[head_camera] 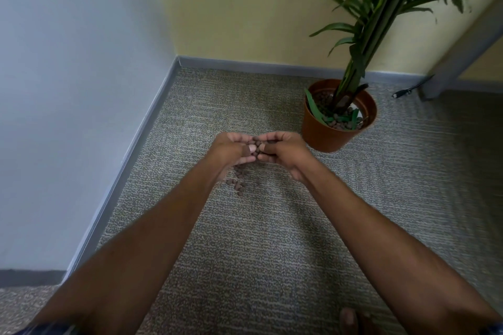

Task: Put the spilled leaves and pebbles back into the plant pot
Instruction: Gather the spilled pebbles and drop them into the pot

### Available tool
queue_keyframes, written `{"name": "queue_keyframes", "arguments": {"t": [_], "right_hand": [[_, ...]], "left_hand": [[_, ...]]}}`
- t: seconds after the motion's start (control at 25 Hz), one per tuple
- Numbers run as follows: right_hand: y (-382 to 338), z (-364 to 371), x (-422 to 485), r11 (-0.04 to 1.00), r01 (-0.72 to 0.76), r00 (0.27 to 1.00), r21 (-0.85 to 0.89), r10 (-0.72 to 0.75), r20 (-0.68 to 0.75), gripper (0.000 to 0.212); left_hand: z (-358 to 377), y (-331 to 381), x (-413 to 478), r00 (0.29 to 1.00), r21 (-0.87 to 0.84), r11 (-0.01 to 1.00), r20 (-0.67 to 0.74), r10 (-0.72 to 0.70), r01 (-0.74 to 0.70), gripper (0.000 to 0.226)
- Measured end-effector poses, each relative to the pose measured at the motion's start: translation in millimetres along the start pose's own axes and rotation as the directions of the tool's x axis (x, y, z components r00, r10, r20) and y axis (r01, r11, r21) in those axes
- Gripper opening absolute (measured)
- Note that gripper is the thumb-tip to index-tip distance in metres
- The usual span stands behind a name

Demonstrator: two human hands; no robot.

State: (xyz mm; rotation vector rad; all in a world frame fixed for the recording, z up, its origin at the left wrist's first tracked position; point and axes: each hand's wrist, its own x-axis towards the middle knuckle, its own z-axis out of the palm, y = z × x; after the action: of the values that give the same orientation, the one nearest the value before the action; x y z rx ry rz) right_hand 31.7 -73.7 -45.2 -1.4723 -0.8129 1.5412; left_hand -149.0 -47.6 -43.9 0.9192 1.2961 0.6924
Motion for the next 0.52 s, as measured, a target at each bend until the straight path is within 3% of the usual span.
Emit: {"name": "queue_keyframes", "arguments": {"t": [0.24,0.4,0.52], "right_hand": [[-54,-34,-19,0.983,0.181,0.978,0.025,-0.178,-0.107,0.021],[-86,-65,-24,0.979,0.203,0.961,0.006,-0.198,-0.195,0.02],[-98,-94,-23,0.985,0.172,0.952,0.004,-0.165,-0.256,0.026]], "left_hand": [[48,59,1,0.986,0.001,0.989,0.08,0.146,-0.147,0.034],[93,87,6,0.98,-0.048,0.988,0.134,0.149,-0.144,0.021],[128,99,14,0.972,-0.04,0.991,0.19,0.136,-0.131,0.033]]}}
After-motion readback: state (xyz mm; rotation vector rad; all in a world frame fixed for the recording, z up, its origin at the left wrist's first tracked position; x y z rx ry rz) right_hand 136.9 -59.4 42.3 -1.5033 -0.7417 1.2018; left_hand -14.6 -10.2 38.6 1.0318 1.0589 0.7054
